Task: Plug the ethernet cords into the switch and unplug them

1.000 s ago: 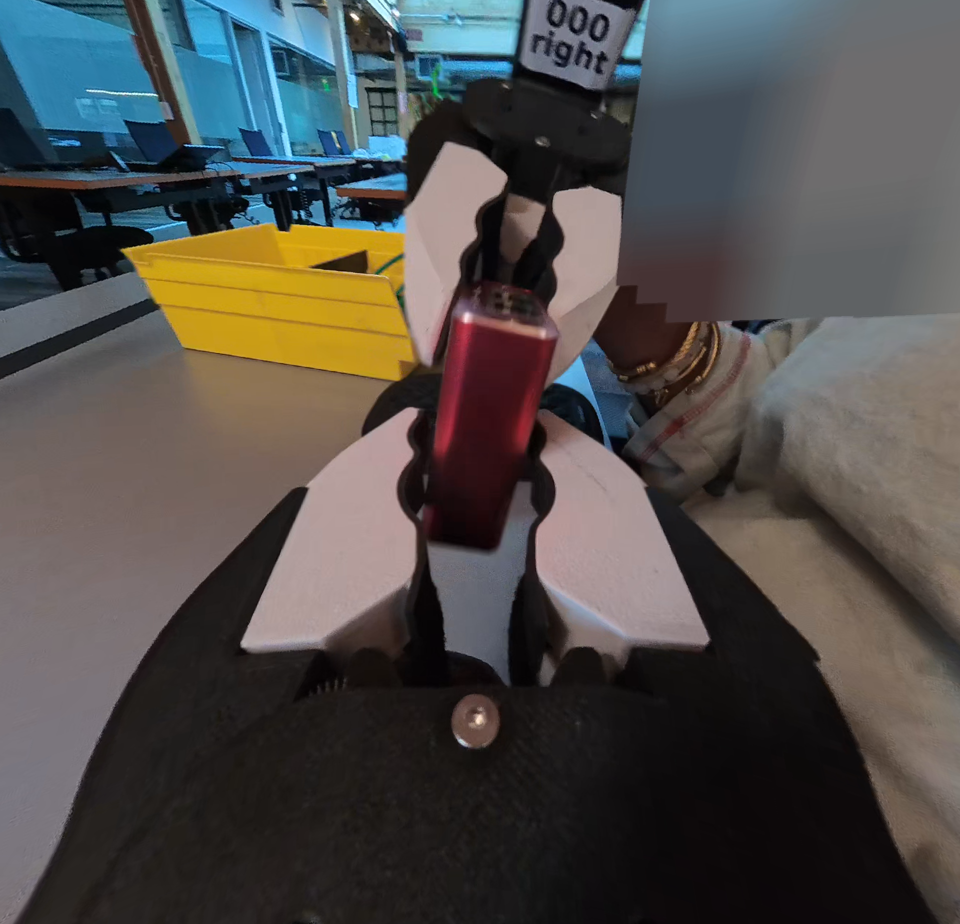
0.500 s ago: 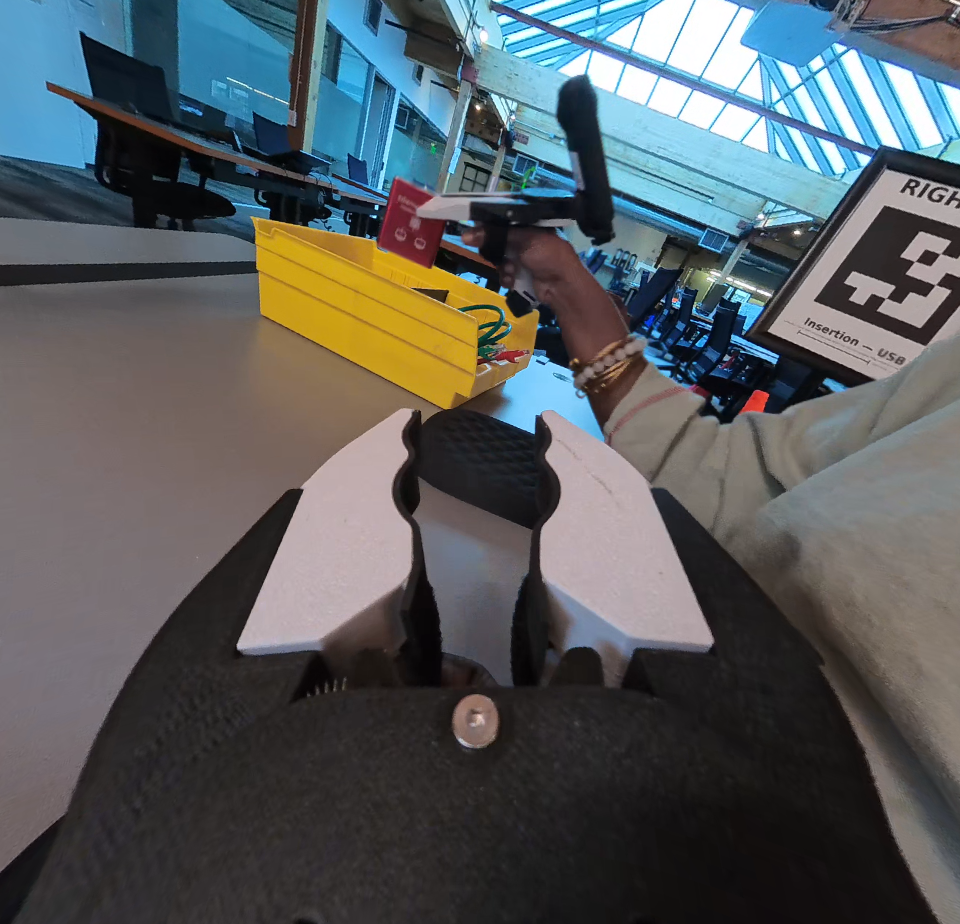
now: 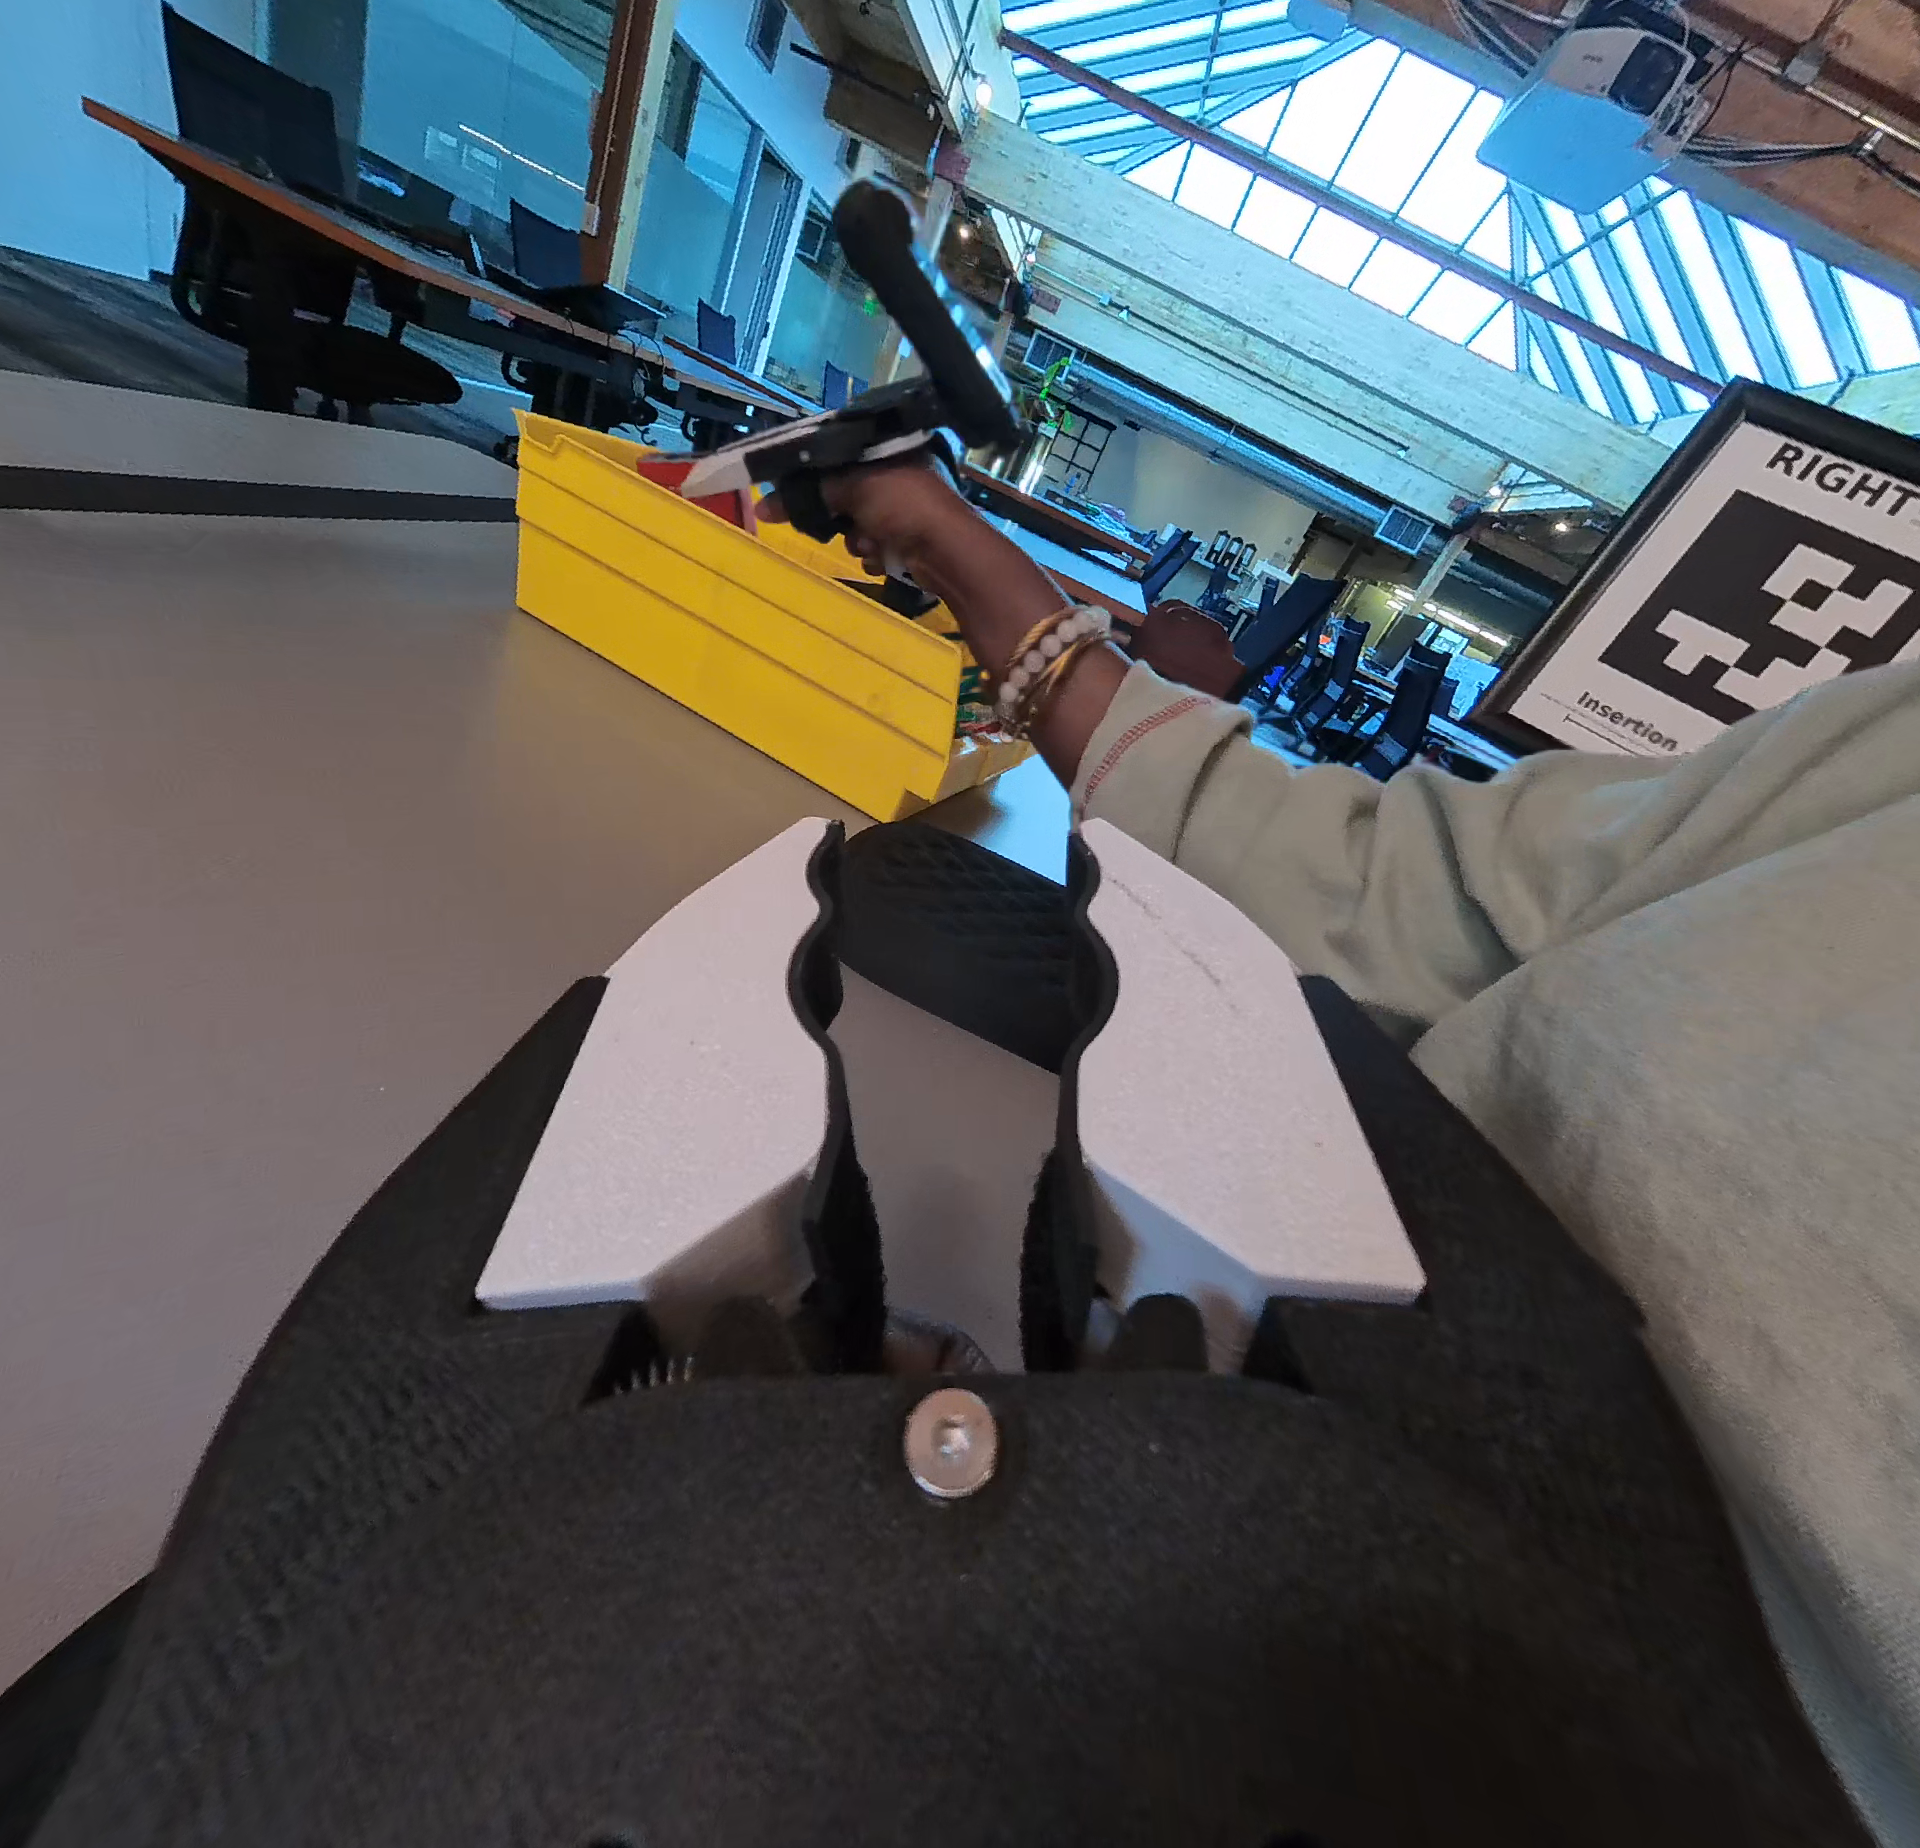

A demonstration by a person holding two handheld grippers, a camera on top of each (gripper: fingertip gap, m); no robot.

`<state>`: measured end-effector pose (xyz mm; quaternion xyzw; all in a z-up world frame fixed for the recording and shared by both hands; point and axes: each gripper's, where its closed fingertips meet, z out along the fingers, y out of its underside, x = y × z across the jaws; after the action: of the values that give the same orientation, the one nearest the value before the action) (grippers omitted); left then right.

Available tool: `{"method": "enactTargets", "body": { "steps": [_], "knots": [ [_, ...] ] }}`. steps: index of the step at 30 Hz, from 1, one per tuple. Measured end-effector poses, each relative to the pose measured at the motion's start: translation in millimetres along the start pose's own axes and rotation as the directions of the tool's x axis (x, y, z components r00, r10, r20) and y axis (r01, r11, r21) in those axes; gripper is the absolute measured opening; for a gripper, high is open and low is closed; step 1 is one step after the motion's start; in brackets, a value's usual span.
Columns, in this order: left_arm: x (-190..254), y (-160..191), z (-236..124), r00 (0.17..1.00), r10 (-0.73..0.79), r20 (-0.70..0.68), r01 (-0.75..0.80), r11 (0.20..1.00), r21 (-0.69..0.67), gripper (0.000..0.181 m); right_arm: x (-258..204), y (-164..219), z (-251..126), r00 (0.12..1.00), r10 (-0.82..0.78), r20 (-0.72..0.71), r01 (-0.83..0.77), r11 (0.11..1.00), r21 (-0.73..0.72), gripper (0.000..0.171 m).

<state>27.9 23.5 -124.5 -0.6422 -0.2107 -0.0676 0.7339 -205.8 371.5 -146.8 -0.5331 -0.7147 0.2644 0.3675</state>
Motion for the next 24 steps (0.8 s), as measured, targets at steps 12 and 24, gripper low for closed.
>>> {"method": "enactTargets", "body": {
  "steps": [12, 24],
  "knots": [
    [-1, 0, 0, 1.000, -0.010, -0.001, 0.010, 1.000, 0.003, 0.040, 2, 39, 21, 1.000, 0.001, -0.013, -0.004, 0.964, -0.267, 0.027],
    [0, -1, -1, 1.000, -0.006, 0.003, 0.006, 1.000, 0.011, 0.040, -54, -14, -81, 0.990, -0.080, 0.113, 0.071, 0.994, 0.084, 0.058]
  ]
}}
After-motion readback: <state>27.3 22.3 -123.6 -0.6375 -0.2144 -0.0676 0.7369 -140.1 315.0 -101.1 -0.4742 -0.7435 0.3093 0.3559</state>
